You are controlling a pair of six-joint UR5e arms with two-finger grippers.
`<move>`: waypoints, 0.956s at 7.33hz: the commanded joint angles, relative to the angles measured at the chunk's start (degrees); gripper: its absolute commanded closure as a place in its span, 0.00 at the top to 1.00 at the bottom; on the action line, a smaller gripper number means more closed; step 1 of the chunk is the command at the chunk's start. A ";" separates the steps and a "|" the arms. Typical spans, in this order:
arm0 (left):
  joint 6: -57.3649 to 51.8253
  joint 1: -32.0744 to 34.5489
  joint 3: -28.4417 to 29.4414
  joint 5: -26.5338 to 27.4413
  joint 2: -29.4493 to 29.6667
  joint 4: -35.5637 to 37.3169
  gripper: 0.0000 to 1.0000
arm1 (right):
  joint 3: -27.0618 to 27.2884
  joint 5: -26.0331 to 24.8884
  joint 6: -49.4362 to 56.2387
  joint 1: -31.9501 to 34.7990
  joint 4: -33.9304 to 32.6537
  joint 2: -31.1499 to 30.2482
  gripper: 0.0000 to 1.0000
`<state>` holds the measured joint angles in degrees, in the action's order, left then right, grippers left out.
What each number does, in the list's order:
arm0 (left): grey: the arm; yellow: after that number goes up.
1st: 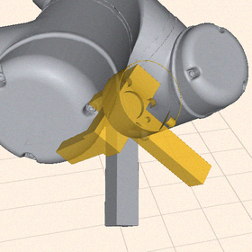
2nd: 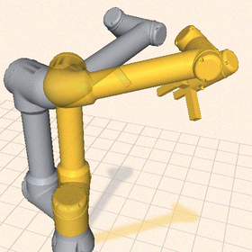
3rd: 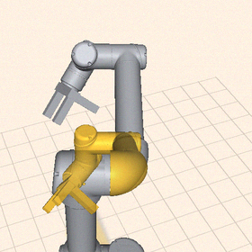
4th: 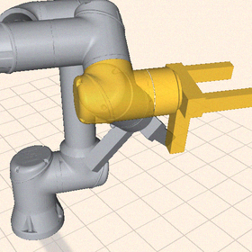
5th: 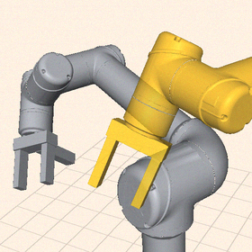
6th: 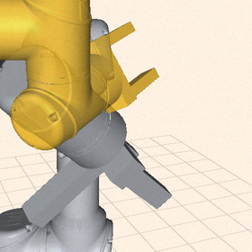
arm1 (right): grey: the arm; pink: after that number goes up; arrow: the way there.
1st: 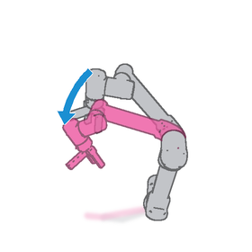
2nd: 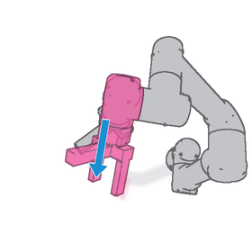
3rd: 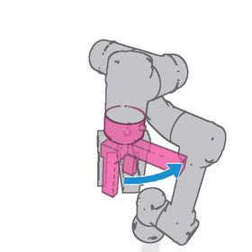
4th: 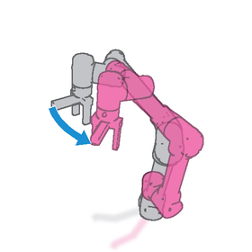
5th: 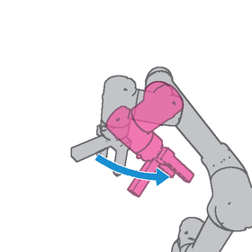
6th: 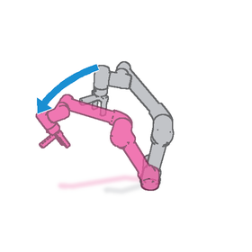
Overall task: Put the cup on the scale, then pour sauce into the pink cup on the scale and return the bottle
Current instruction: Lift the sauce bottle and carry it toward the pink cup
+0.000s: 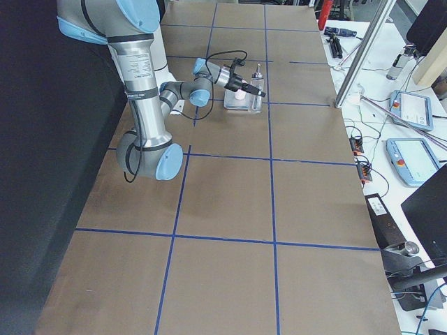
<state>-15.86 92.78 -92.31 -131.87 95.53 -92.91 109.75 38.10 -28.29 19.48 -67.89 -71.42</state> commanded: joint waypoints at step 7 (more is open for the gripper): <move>-0.13 0.39 3.45 -0.49 -4.91 -10.97 1.00 | -6.92 -17.35 16.49 -5.33 -9.96 5.41 0.00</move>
<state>-16.05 93.20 -89.02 -132.37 90.48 -103.87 102.93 21.53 -14.34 14.43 -75.89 -66.13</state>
